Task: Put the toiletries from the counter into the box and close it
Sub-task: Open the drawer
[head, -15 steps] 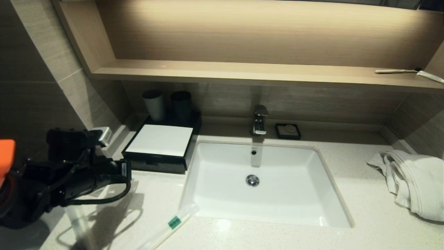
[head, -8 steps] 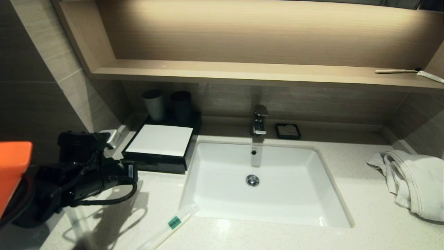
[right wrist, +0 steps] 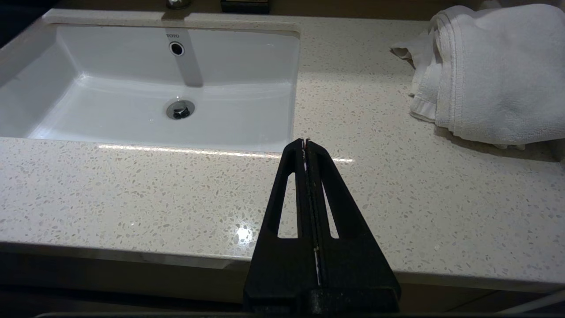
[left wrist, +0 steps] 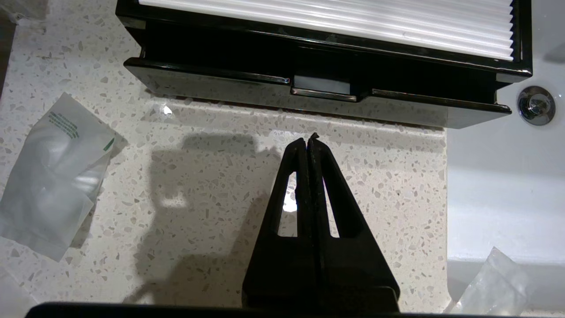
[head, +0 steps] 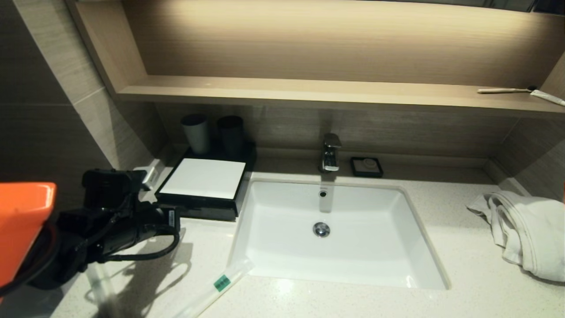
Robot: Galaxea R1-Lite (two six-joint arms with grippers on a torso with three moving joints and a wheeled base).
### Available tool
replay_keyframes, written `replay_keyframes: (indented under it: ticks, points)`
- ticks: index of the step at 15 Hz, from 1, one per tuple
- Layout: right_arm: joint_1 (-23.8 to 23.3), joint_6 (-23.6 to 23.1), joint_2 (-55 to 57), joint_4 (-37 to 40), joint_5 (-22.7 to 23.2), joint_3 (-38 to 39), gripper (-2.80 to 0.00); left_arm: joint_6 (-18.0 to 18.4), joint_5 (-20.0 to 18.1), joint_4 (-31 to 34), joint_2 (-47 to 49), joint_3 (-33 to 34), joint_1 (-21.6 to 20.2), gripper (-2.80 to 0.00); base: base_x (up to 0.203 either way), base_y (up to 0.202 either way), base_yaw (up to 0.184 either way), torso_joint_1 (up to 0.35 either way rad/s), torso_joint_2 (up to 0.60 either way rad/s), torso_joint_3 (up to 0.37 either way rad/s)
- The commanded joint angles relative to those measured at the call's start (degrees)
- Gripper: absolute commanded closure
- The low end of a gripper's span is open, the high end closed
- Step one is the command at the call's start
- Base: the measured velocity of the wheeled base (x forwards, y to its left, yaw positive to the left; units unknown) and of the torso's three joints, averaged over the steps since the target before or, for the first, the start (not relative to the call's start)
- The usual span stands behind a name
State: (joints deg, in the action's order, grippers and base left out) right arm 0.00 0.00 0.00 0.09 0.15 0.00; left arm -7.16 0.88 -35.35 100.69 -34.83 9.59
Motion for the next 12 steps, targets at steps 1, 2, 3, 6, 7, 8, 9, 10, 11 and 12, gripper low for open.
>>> replay_keyframes:
  ticks: [1, 2, 3, 6, 7, 8, 9, 10, 11, 12]
  points:
    - [0.0, 0.0, 0.0, 0.0, 0.0, 0.0, 0.0, 0.0, 0.0, -0.6, 0.7, -0.1, 0.0, 0.0, 0.0, 0.0, 0.0, 0.0, 0.0, 0.0]
    - [0.0, 0.0, 0.0, 0.0, 0.0, 0.0, 0.0, 0.0, 0.0, -1.1, 1.0, -0.1, 0.0, 0.0, 0.0, 0.0, 0.0, 0.0, 0.0, 0.0]
    - [0.0, 0.0, 0.0, 0.0, 0.0, 0.0, 0.0, 0.0, 0.0, -1.6, 1.4, -0.1, 0.0, 0.0, 0.0, 0.0, 0.0, 0.0, 0.0, 0.0]
    - [0.0, 0.0, 0.0, 0.0, 0.0, 0.0, 0.0, 0.0, 0.0, -2.9, 2.5, -0.1, 0.0, 0.0, 0.0, 0.0, 0.0, 0.0, 0.0, 0.0]
    - [0.0, 0.0, 0.0, 0.0, 0.0, 0.0, 0.0, 0.0, -0.1, -3.1, 3.1, -0.1, 0.1, 0.0, 0.0, 0.0, 0.0, 0.0, 0.0, 0.0]
    - [0.0, 0.0, 0.0, 0.0, 0.0, 0.0, 0.0, 0.0, 0.0, -3.3, 3.5, -0.1, 0.2, 0.0, 0.0, 0.0, 0.0, 0.0, 0.0, 0.0]
    - [0.0, 0.0, 0.0, 0.0, 0.0, 0.0, 0.0, 0.0, 0.0, -3.7, 3.8, -0.1, 0.3, 0.0, 0.0, 0.0, 0.0, 0.0, 0.0, 0.0]
    - [0.0, 0.0, 0.0, 0.0, 0.0, 0.0, 0.0, 0.0, 0.0, -4.1, 4.0, -0.1, 0.3, 0.0, 0.0, 0.0, 0.0, 0.0, 0.0, 0.0]
    - [0.0, 0.0, 0.0, 0.0, 0.0, 0.0, 0.0, 0.0, 0.0, -4.5, 4.1, -0.2, 0.3, 0.0, 0.0, 0.0, 0.0, 0.0, 0.0, 0.0]
    - [0.0, 0.0, 0.0, 0.0, 0.0, 0.0, 0.0, 0.0, -0.1, -4.4, 4.1, -0.4, 0.3, 0.0, 0.0, 0.0, 0.0, 0.0, 0.0, 0.0]
